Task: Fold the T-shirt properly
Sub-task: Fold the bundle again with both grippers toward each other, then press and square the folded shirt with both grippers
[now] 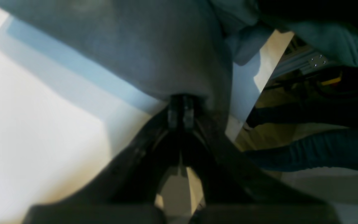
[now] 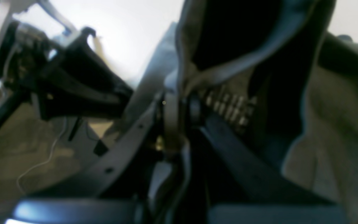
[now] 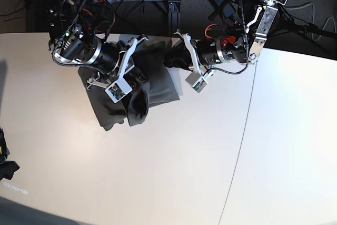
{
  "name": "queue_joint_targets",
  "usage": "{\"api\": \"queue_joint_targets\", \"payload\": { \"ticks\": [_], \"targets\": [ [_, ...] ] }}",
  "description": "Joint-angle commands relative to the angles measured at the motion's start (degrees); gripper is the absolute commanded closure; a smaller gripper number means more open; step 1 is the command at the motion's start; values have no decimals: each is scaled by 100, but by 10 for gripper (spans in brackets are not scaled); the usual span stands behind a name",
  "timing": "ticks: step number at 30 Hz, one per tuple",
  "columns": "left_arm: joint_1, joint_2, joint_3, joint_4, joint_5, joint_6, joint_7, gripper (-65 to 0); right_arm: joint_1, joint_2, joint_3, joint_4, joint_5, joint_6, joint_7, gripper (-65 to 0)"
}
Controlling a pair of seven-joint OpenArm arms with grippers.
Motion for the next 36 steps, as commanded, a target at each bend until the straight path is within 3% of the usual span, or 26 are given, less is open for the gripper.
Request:
{"api": "queue_joint_targets", "payload": {
  "ticks": [1, 4, 7, 8, 10, 17, 22, 24, 26, 27, 32, 36],
  "targets": [
    [2, 22, 26, 4, 170, -28, 201, 0, 57, -39, 0, 85, 94, 299, 177, 0],
    [0, 44, 26, 4, 168, -28, 181, 0, 57, -179, -28, 31, 98, 302, 205, -18],
    [0, 42, 26, 4, 168, -28, 175, 0, 59, -236, -170, -7, 94, 302, 225, -337],
    [0, 42, 26, 4, 168, -28, 175, 0, 59, -234, -234, -4, 94, 302, 238, -396],
    [-2, 39, 26, 4, 168, -28, 177, 0, 61, -234, -367, -4, 96, 302, 280, -420],
    [-13, 24, -234, 7, 166, -28, 227, 0, 155, -236, -579, 133, 199, 297, 518, -419],
    [-13, 9, -1274, 7, 166, -28, 221, 0, 675, -234, -59, 151, 146, 297, 632, -401],
    [-15, 9, -1814, 9, 133, -28, 170, 0, 885, -234, 249, 125, -96, 295, 782, -263],
    [-28, -33, -2229, 17, -127, -28, 212, 0, 1139, -234, 553, 28, -245, 293, 820, -37],
    [-28, -81, -2337, 31, -332, -28, 232, 0, 1274, -232, 688, -57, -256, 293, 817, 0],
    [87, -151, -2116, 413, -1211, -28, 938, 0, 2044, -229, 1064, -1185, -269, 293, 1008, 0],
    [293, -33, -1392, 1008, -1141, -28, 890, 0, 2767, -232, 1067, -2461, -264, 295, 1036, 0]
  ]
}}
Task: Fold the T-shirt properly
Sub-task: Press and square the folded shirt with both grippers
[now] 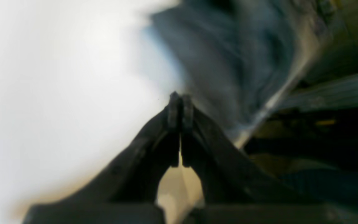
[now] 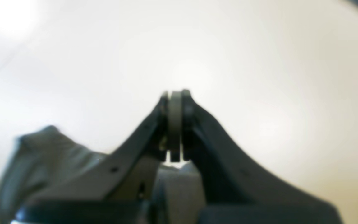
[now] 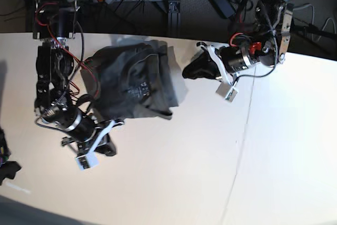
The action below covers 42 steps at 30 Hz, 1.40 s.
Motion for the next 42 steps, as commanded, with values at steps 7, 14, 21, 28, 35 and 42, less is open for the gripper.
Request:
{"api": "queue_joint_targets", "payload": {
  "ticks": [7, 14, 21, 28, 35, 42],
  "targets": [
    [-46, 476, 1130, 529, 251, -52, -83, 0, 1093, 35, -7, -1370, 50, 306, 166, 0],
    [-79, 704, 1707, 527, 1613, -52, -599, 0, 1364, 55, -776, -2004, 50, 306, -225, 0],
    [-557, 284, 1707, 444, 2225, -52, -881, 0, 1287, 380, -1456, -1985, 754, 306, -1178, 0],
    [-1617, -256, 1707, -839, 2393, -52, -1545, 0, 625, 1283, -1458, -1613, 1805, 308, -1351, 0],
    [-2658, -107, 1714, -2223, 2393, -52, -1888, 0, -308, 1698, -1403, -942, 1845, 306, -1445, 0],
    [-3292, -35, 2026, -2378, 2396, -52, -1893, 0, -1178, 1596, -1403, -61, 1932, 306, -1445, 0]
  ]
}}
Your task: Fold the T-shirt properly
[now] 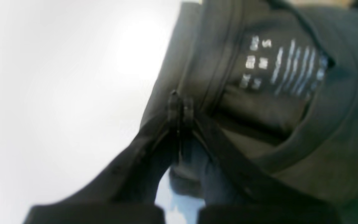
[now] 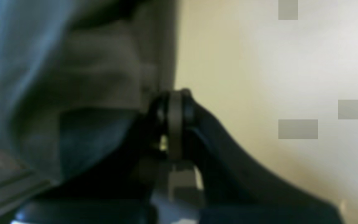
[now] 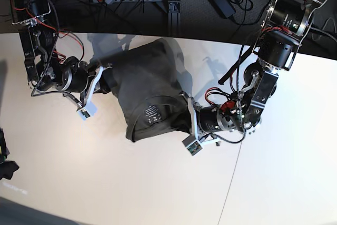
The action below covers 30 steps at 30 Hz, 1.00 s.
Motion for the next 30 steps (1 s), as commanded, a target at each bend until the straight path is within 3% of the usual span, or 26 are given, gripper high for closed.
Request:
{"api": "queue_joint_targets", "payload": {
  "ticks": [1, 8, 13, 19, 25, 30],
  "targets": [
    [-229, 15, 66, 83, -85, -34, -120, 0, -61, 9, -9, 129, -42, 310, -210, 0],
    [-518, 59, 291, 129, -92, -34, -122, 0, -258, -323, -7, 496, -282, 304, -205, 0],
    [-595, -92, -522, 660, -494, -34, 348, 0, -264, -328, 428, 498, -299, 304, -212, 0],
    [-22, -1003, -1827, 2299, -2149, -34, 1692, 0, -363, -297, 1821, 505, -39, 310, -695, 0],
    [1451, -2055, -2983, 3801, -2505, -34, 1862, 0, -1091, 142, 3086, 756, 501, 328, -922, 0],
    [2865, -2524, -4365, 4286, -2940, -34, 2100, 0, -2079, 273, 4177, 1495, 876, 328, -988, 0]
  ]
}}
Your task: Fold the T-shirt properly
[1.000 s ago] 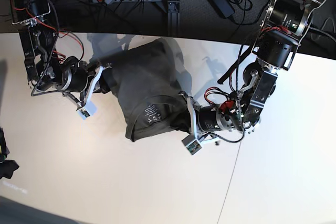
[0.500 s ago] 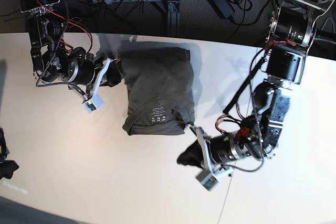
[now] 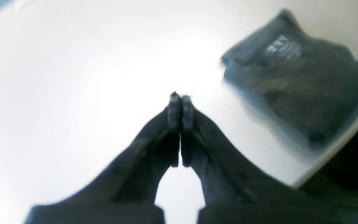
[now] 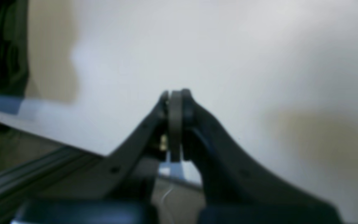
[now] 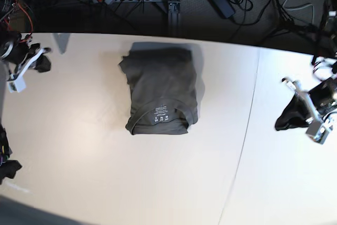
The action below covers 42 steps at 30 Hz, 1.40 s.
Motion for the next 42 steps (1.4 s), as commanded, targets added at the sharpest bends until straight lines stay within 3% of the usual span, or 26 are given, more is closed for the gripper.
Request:
{"api": "queue_joint_targets", "payload": {
  "ticks": [1, 6, 10, 16, 21, 25, 29, 35, 39, 42],
  "targets": [
    [166, -140, -339, 101, -243, -21, 26, 0, -190, 98, 238, 249, 155, 323, 55, 0],
    [1287, -210, -1834, 103, -1075, -21, 597, 0, -1259, 98, 1283, 726, 214, 321, -52, 0],
    [2197, -254, -2557, 103, -1106, -21, 649, 0, -1941, 96, 1987, 754, 380, 319, -302, 0],
    [3558, -201, -2721, 98, -964, -21, 713, 0, -3056, 44, 2284, 723, 358, 319, -809, 0],
    [4553, -90, -2671, -74, -855, -21, 713, 0, -3960, -372, 2284, 597, 184, 315, -809, 0],
    [4730, -354, -2124, -817, -833, -21, 643, 0, -4433, -809, 2284, 402, 188, 295, -807, 0],
    [4601, -376, -1102, -2065, -138, -21, -278, 0, -4481, -1290, 2282, -35, 146, 289, -793, 0],
    [3593, 398, 396, -3847, 1779, -21, -1613, 0, -3832, -1320, 2262, -1351, 146, 256, -439, 0],
    [2861, 949, 1180, -4870, 2660, -21, -1672, 0, -3189, -1228, 2009, -2402, 125, 254, -549, 0],
    [2253, 1193, 1749, -5619, 2914, 365, -1670, 0, -2706, -1182, 1534, -3165, -144, 243, -516, 0]
  ]
}}
